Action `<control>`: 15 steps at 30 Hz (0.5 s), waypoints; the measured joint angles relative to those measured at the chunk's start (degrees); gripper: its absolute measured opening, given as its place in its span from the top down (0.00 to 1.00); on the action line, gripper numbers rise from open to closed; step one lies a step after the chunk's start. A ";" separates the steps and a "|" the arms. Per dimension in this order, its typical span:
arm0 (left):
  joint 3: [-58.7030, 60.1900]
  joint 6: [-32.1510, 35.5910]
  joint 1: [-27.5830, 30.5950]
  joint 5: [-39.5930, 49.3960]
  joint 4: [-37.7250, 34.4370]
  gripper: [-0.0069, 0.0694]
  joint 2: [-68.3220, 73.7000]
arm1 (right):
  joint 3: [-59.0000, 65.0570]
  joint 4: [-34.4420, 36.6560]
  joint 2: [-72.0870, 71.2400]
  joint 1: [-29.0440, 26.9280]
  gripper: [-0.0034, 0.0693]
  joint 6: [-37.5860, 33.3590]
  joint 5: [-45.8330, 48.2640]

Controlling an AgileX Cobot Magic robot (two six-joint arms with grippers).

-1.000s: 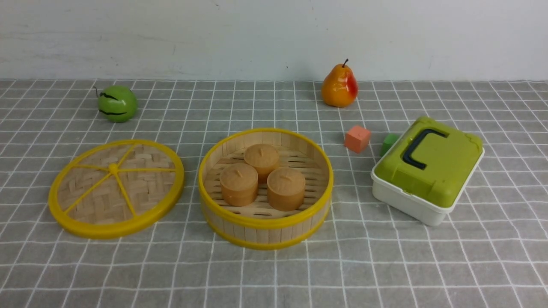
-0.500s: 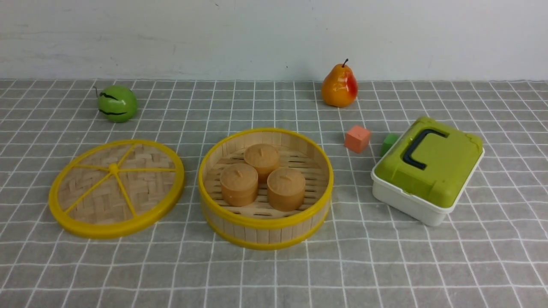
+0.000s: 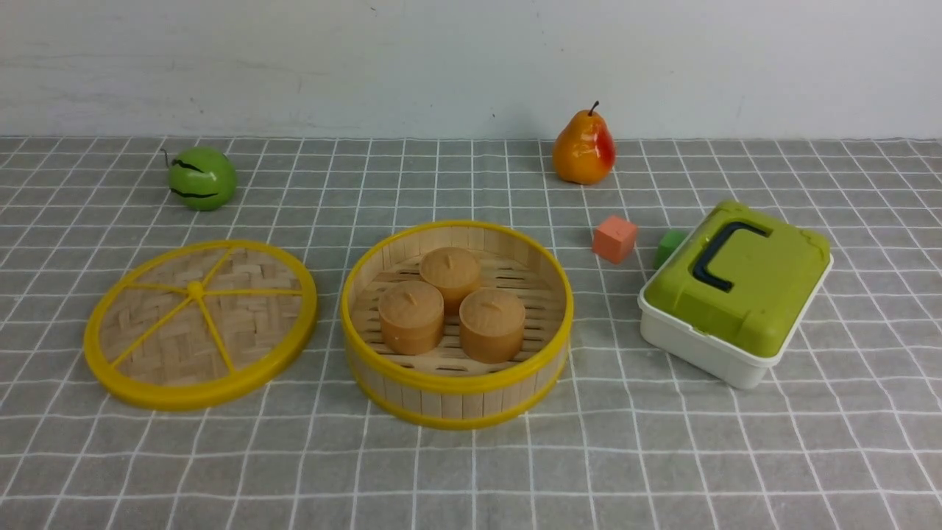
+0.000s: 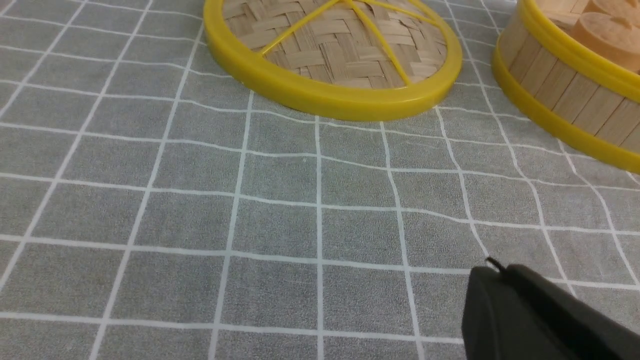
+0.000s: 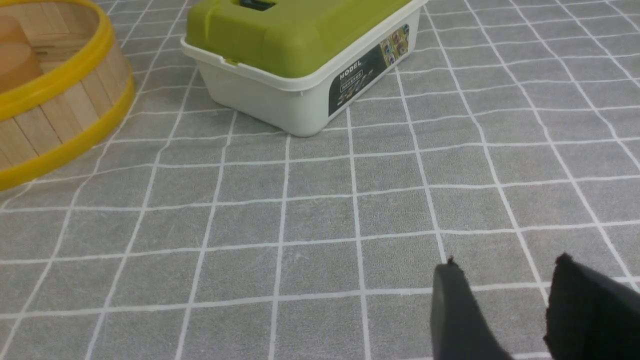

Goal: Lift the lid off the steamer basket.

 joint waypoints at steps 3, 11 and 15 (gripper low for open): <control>0.00 0.00 0.00 0.00 0.01 0.92 0.00 | 0.00 0.00 0.00 0.00 0.62 0.00 0.00; 0.00 0.00 0.00 0.00 0.01 0.92 0.00 | 0.00 0.00 0.00 0.00 0.62 0.00 0.00; 0.00 0.00 0.00 0.00 0.01 0.92 0.00 | 0.00 0.00 0.00 0.00 0.62 0.00 0.00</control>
